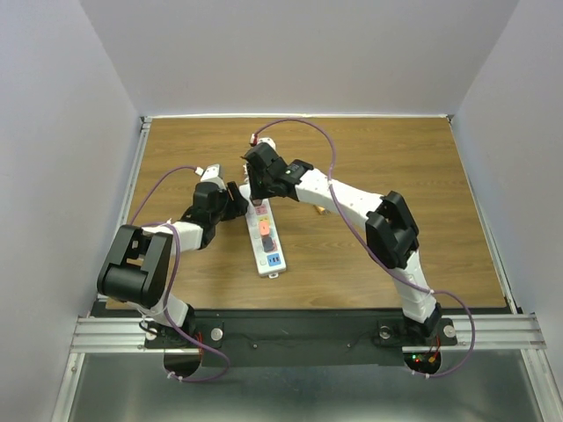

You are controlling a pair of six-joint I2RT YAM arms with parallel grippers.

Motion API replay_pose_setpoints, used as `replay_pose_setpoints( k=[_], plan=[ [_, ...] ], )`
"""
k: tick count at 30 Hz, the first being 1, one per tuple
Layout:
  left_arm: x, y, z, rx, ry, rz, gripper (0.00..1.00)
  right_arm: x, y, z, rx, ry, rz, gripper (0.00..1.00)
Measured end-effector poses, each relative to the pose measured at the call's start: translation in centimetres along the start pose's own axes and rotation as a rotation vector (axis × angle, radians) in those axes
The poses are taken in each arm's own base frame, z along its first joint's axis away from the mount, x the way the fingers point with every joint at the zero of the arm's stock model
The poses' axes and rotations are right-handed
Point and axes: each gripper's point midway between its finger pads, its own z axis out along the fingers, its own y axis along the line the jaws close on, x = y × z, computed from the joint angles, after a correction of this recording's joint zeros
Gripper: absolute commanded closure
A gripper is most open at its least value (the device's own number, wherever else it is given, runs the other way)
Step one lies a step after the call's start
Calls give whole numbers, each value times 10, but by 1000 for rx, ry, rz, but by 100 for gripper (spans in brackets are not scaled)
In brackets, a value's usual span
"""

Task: Insert the plug

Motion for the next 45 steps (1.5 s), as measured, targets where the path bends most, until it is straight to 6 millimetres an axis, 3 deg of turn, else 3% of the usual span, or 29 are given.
replay_pose_setpoints(
  k=[9, 18, 34, 45],
  plan=[
    [-1, -4, 0, 22, -3, 1, 42, 36, 8, 0, 88, 68, -25, 100],
    [9, -7, 9, 54, 26, -12, 44, 41, 18, -11, 167, 57, -38, 100],
    [9, -11, 11, 80, 27, -17, 50, 43, 3, -24, 297, 37, -42, 100],
    [9, -12, 10, 85, 27, -17, 51, 46, 6, -25, 296, 38, -40, 99]
  ],
)
